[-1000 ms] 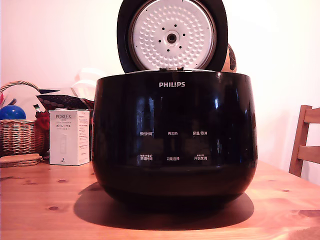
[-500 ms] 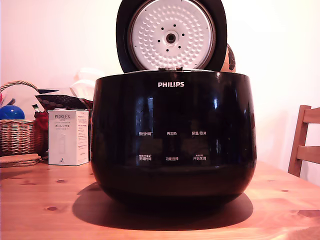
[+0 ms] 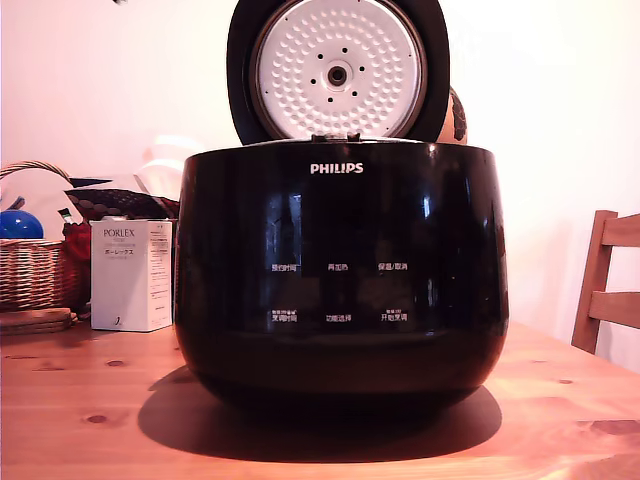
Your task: Close the rice cooker by pressing the lid down with medium force
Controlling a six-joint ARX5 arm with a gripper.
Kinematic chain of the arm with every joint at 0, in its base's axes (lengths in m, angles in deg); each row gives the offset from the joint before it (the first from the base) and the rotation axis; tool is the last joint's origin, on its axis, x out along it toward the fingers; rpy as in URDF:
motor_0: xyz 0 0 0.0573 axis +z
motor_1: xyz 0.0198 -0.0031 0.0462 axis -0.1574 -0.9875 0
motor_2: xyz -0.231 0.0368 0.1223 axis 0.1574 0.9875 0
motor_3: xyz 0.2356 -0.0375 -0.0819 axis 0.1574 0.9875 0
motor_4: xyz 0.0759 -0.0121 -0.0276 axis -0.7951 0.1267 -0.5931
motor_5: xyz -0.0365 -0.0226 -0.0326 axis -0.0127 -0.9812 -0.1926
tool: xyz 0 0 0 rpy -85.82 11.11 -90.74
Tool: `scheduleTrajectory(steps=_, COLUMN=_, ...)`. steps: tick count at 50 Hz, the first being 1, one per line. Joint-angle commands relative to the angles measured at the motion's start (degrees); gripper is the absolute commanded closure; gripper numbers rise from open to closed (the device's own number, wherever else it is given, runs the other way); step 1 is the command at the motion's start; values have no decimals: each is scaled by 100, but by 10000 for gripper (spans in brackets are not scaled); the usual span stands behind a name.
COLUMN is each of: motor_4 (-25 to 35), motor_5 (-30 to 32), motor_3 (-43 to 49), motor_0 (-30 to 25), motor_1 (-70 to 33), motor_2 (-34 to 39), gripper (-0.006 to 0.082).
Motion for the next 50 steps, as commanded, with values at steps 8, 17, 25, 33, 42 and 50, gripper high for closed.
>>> scheduleTrajectory(steps=8, motor_4=107, motor_5=-337, motor_3=-407, motor_0=-271, motor_1=-505, motor_2=-199, gripper=786)
scheduleTrajectory(steps=17, motor_4=107, motor_5=-334, motor_3=-507, motor_0=-566, motor_1=-748, motor_2=-199, gripper=786)
scheduleTrajectory(steps=25, motor_4=109, motor_5=-332, motor_3=-533, motor_0=-857, motor_1=-949, motor_2=-199, gripper=786)
scheduleTrajectory(steps=33, motor_4=107, motor_5=-313, motor_3=-590, motor_0=-1078, motor_1=-1043, motor_2=-199, gripper=787)
scheduleTrajectory(steps=42, motor_4=120, motor_5=-310, motor_3=-555, motor_0=-1246, motor_1=-1106, motor_2=-199, gripper=786)
scheduleTrajectory(steps=50, motor_4=219, motor_5=-310, motor_3=-297, motor_0=-1335, motor_1=-1117, motor_2=-199, gripper=786)
